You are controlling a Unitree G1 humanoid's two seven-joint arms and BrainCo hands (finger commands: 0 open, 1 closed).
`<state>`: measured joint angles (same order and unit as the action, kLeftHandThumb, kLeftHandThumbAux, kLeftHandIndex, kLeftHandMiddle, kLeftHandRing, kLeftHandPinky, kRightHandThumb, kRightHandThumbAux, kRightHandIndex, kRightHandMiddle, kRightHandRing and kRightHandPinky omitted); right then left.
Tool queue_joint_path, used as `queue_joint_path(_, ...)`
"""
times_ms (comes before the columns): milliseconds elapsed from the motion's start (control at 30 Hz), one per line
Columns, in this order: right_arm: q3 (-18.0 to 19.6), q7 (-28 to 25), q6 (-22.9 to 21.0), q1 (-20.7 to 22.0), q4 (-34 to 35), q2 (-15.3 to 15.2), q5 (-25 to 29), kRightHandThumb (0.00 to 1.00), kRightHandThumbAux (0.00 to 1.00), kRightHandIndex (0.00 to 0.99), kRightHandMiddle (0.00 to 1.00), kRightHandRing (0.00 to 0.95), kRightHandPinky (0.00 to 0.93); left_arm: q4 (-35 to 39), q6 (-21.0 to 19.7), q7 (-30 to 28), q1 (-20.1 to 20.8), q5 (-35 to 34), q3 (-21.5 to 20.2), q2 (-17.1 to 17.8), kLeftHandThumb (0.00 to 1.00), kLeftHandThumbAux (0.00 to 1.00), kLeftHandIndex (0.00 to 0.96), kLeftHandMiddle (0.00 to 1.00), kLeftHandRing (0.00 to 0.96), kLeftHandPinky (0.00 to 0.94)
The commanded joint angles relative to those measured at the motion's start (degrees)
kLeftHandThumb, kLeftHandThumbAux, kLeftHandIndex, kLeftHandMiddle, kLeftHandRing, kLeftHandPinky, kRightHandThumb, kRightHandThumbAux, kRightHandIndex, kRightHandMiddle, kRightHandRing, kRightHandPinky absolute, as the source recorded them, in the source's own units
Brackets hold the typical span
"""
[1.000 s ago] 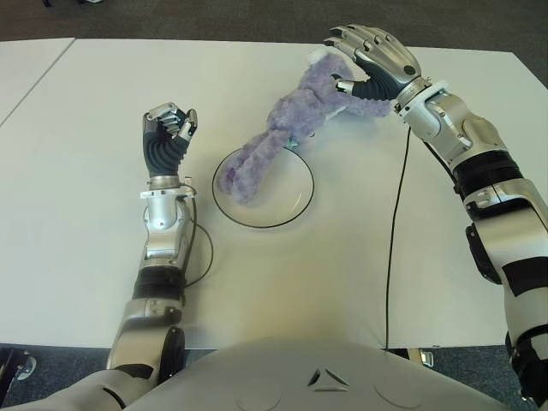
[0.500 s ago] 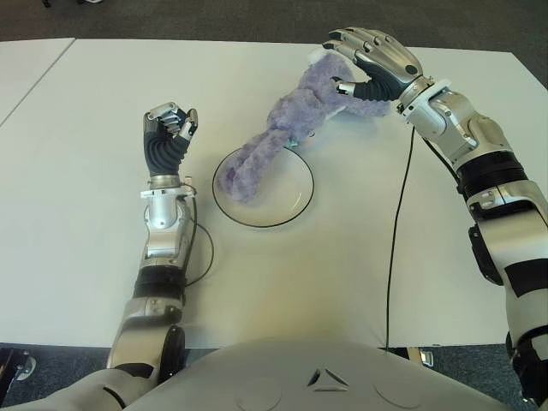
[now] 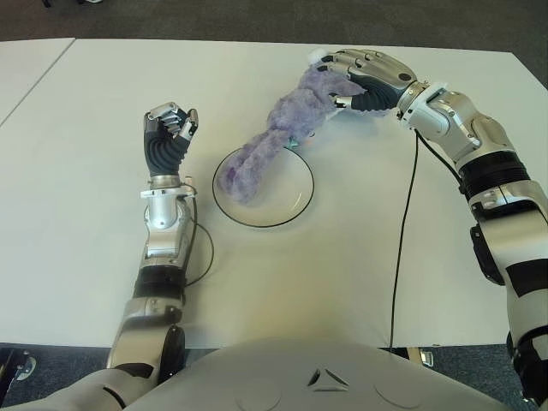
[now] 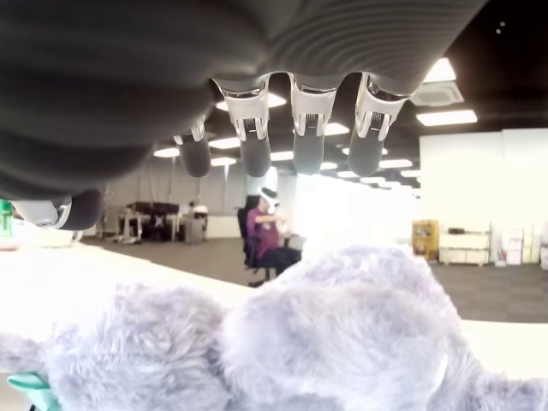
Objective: Put the doll into the plate.
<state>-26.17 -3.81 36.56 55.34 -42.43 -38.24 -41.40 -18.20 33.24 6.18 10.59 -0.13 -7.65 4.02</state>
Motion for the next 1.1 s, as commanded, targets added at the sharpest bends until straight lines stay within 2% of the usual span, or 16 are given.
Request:
queue_joint_path(33,-1.3,-4.7,1.8,0.8,-0.9,0.5,0.1,0.574,0.153,0.000,0.000,0.000,0.000,-8.0,-0.1,-0.5,-9.9,0.3,1.2,-3.0,0.714,0.706,0.444,0.865,0.879,0.869)
queue_joint_path(233,-2.8,-7.3,3.4,2.2,-1.1,1.0,-1.7,0.556,0.152,0.000,0.000,0.000,0.000,-7.8,-0.4,-0.3,-10.0,0.5,1.4,-3.1,0.714,0.706,0.444,0.864,0.878,0.868)
queue_joint_path(600,-6.9,-7.7,4.8,5.0,-2.3,2.7,-6.8,0.531,0.145,0.000,0.000,0.000,0.000,-7.9,-0.5,-0.3,-9.9,0.6,1.5,-3.3,0.715,0.705,0.444,0.864,0.879,0.871)
queue_joint_path(1100,-9.4,-8.9,3.7,6.2,-3.6,5.3,-8.9,0.541,0.159,0.000,0.000,0.000,0.000,-7.6,-0.7,0.4,-10.1,0.9,1.7,-3.8,0.716,0.705,0.444,0.863,0.880,0.873)
